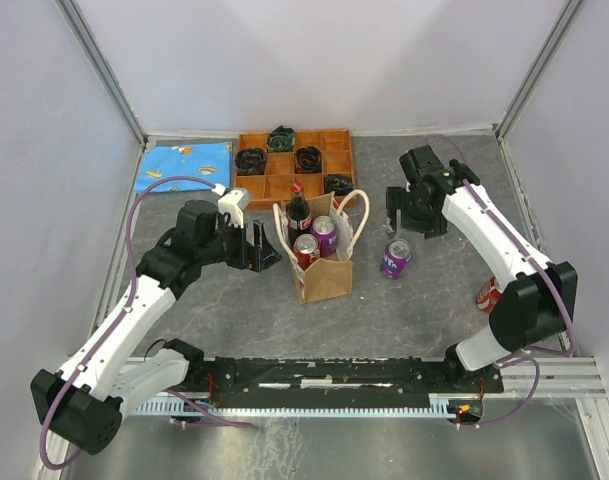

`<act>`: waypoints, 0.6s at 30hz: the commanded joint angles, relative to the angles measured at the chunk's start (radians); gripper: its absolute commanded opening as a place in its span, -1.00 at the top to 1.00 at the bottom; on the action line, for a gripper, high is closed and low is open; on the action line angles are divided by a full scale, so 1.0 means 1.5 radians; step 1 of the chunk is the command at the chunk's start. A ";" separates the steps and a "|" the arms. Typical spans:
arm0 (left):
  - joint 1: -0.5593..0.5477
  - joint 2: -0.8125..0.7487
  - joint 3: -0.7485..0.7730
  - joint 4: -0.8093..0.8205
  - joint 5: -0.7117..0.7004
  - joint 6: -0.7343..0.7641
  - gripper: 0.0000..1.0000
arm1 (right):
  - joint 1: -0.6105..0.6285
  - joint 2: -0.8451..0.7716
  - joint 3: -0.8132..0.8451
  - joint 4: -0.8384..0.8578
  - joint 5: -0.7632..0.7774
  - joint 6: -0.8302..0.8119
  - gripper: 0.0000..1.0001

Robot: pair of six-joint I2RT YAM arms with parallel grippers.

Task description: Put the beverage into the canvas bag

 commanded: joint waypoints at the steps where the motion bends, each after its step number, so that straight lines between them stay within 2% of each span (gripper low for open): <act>1: 0.003 -0.012 0.000 0.016 0.019 0.017 -0.72 | 0.001 0.013 -0.029 0.012 -0.063 0.005 -0.78; 11: 0.004 -0.012 0.002 0.015 0.019 0.018 -0.72 | 0.004 0.049 -0.102 0.057 -0.078 0.002 -0.77; 14: 0.004 -0.011 0.001 0.016 0.020 0.018 -0.72 | 0.007 0.055 -0.112 0.065 -0.078 0.003 -0.65; 18: 0.004 -0.011 0.001 0.016 0.021 0.017 -0.72 | 0.008 0.063 -0.117 0.074 -0.072 0.001 -0.35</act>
